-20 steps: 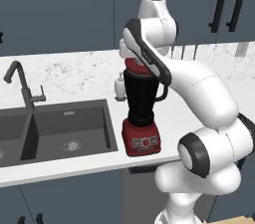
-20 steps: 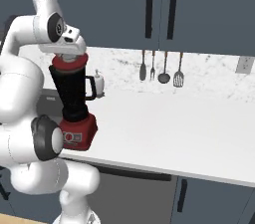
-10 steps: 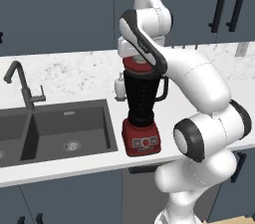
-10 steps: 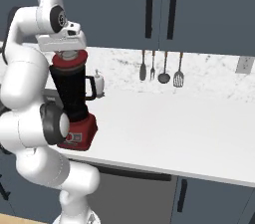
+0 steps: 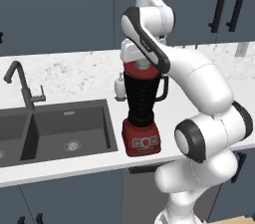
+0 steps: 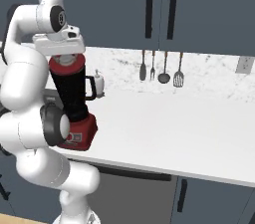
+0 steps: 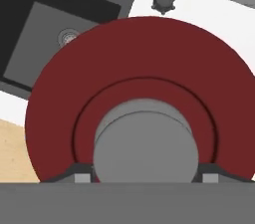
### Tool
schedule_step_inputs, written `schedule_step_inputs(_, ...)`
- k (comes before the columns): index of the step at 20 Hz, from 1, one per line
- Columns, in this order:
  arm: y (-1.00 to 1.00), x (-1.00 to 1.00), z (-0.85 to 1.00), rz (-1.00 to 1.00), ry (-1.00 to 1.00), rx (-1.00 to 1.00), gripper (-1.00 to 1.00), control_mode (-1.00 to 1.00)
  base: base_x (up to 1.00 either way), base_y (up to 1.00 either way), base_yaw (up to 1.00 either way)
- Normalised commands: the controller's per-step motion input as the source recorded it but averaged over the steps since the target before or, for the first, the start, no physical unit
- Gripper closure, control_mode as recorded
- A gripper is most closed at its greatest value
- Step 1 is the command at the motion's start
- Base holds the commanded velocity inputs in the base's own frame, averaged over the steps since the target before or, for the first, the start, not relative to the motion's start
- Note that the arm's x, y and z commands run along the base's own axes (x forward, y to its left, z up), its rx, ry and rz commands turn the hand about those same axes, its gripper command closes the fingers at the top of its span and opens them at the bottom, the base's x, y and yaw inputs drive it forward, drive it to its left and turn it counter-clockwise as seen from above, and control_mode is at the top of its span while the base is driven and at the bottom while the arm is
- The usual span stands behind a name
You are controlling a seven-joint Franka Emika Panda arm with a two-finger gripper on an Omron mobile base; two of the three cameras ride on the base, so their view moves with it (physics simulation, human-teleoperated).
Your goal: Close the lid blender by securely placing the lid on top.
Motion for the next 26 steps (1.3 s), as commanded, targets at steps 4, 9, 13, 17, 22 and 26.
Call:
schedule_step_inputs(4, 0.0, -0.07, -0.08, 0.11, 0.12, -0.01, 1.0, -1.0, 0.0, 0.0, 0.0)
schedule_step_inputs(9, 0.0, -0.01, 0.11, 0.09, 0.14, 0.0, 1.0, -1.0, 0.0, 0.0, 0.0)
schedule_step_inputs(13, 0.0, -0.2, 0.43, 0.08, 0.05, 0.0, 1.0, -1.0, 0.0, 0.0, 0.0)
schedule_step_inputs(17, 0.0, -0.34, 0.15, 0.1, 0.02, 0.0, 1.0, -1.0, 0.0, 0.0, 0.0)
schedule_step_inputs(22, 0.0, -0.52, -0.14, 0.11, 0.03, -0.05, 1.0, -1.0, 0.0, 0.0, 0.0)
schedule_step_inputs(26, 0.0, -0.05, -0.33, 0.07, 0.19, -0.11, 1.0, -1.0, 0.0, 0.0, 0.0)
